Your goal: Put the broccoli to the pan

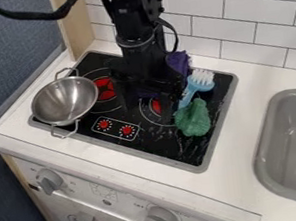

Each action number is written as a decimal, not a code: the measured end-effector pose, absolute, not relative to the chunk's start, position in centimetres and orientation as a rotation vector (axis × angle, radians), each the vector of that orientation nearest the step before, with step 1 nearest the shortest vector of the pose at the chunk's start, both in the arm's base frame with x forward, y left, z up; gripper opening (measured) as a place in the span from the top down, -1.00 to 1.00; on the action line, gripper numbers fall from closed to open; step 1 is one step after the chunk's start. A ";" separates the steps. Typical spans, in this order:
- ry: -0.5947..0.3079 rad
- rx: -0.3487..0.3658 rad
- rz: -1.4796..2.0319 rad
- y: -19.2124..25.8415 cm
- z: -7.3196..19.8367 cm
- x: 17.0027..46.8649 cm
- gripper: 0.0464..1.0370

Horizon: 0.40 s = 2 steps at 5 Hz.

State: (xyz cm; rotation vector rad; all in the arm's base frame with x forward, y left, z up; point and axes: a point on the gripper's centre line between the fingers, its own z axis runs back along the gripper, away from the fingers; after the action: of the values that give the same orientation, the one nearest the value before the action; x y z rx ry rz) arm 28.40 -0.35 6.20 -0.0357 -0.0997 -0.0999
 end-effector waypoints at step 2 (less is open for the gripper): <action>-0.103 -0.073 -0.136 -0.8 6.9 27.9 -0.93</action>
State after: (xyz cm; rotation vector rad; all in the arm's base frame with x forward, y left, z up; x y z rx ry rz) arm 27.86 -0.77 6.91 -0.0729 -0.1027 -0.1356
